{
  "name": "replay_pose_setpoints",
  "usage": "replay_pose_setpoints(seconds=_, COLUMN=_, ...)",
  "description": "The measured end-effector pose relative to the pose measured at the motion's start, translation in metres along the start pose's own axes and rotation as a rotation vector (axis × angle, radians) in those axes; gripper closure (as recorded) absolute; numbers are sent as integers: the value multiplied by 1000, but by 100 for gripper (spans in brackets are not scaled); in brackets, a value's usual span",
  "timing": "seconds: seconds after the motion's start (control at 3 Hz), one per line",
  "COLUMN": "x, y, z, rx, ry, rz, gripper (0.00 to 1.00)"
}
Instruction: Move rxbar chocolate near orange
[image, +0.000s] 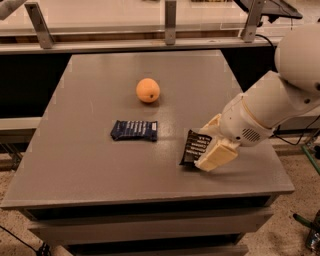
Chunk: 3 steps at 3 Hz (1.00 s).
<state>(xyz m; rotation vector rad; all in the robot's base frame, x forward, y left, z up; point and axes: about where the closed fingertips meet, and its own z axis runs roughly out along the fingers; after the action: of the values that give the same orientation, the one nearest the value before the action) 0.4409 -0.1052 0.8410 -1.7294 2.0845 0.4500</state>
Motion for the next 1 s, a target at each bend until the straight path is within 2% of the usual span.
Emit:
replay_pose_setpoints(seconds=0.33, x=-7, y=-19, z=-23, rx=66, ry=8, rz=-13, gripper=100)
replay_pose_setpoints(seconds=0.67, x=-17, y=-44, z=-37, rx=105, ry=18, rz=-27, gripper=100)
replay_pose_setpoints(seconds=1.0, x=-31, y=-75, z=-33, rx=114, ry=-5, rz=-40, gripper=100)
